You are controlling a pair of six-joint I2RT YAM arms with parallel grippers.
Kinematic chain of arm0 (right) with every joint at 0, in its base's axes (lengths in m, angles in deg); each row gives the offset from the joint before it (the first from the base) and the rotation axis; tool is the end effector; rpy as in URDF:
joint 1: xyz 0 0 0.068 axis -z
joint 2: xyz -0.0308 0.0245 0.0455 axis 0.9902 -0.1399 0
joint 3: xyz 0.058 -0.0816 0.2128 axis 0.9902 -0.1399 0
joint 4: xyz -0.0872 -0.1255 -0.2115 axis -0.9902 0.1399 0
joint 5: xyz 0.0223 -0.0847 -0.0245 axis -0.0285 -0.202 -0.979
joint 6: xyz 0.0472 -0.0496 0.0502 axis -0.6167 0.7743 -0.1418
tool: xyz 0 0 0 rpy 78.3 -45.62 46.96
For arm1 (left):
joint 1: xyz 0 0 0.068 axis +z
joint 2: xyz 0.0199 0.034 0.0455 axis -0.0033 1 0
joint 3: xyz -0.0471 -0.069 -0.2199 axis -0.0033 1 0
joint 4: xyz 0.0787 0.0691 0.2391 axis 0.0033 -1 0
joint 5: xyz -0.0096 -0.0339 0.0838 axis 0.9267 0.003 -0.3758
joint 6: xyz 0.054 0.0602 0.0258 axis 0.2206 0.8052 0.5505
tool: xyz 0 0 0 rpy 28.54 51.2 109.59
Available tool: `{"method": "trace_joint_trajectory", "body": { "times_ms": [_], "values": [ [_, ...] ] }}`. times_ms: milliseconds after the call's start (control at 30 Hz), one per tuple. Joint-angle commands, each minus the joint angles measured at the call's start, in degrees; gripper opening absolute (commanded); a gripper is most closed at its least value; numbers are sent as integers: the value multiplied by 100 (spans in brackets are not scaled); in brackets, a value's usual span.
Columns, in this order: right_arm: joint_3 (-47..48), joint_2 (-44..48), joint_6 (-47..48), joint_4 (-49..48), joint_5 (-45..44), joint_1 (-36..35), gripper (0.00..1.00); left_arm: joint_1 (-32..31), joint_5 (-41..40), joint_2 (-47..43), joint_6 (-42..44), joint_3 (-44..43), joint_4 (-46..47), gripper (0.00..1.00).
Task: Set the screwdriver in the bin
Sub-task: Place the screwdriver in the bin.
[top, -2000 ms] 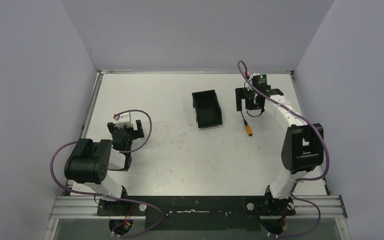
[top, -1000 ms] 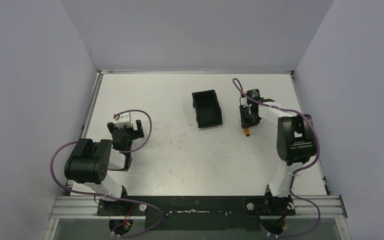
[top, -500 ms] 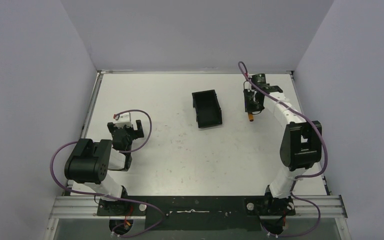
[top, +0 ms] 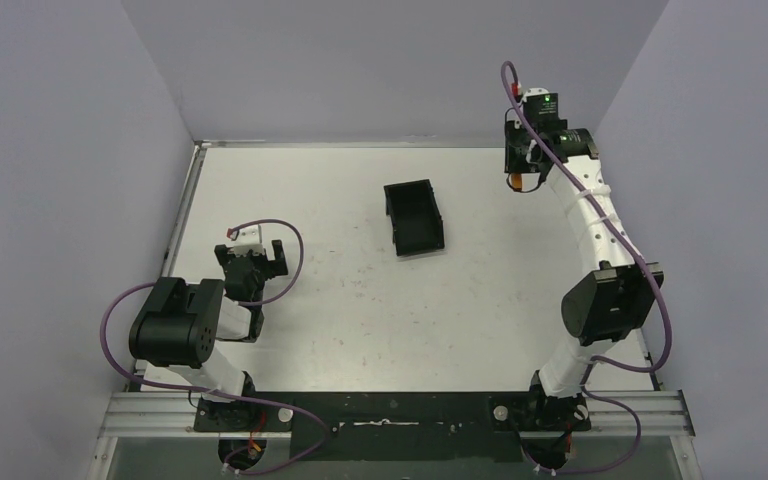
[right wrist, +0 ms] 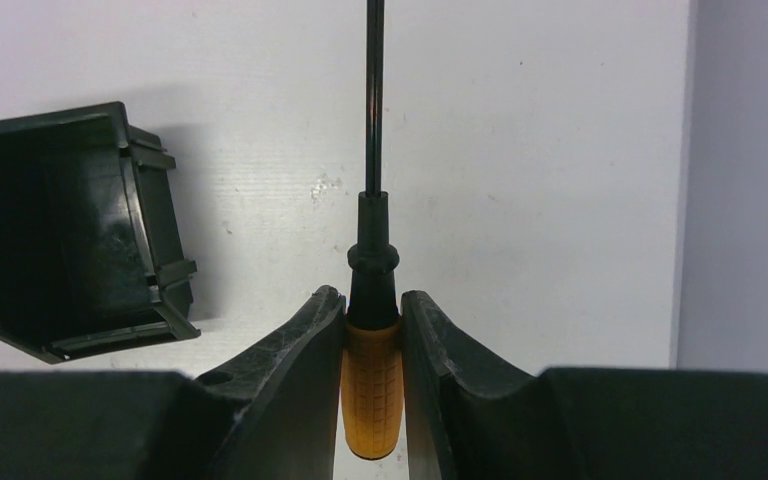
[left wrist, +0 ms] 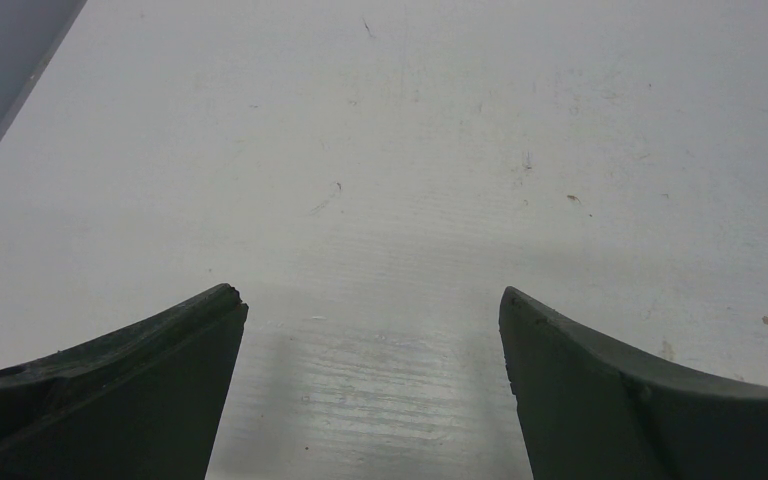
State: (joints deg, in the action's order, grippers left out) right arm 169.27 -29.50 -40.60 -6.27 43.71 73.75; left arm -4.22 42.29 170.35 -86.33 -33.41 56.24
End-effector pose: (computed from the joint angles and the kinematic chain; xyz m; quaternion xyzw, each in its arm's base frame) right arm 0.4023 0.0550 0.3014 -0.0157 0.9260 0.0263 0.3762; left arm 0.2792 -0.0050 0.0771 -0.0479 0.7785 0.0436 0.6242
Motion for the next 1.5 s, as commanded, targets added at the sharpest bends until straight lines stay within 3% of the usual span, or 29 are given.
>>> {"method": "trace_joint_trajectory", "body": {
  "times_ms": [0,233,1000,1233,1467],
  "values": [
    [702,172,-105,426,-251,39,0,-10,54,-16,33,-112,307,97],
    [1235,62,-246,766,-399,-130,0,-5,54,-13,39,-112,305,97],
    [2076,-753,-1179,678,-1379,-2756,0,-10,57,-23,35,-112,296,97],
    [2084,-966,-1068,426,-1203,-2884,0,-10,61,-15,39,-112,300,97],
    [1194,-885,-700,-289,-514,-2626,0,-10,57,-19,35,-112,303,97]
  ]
}}
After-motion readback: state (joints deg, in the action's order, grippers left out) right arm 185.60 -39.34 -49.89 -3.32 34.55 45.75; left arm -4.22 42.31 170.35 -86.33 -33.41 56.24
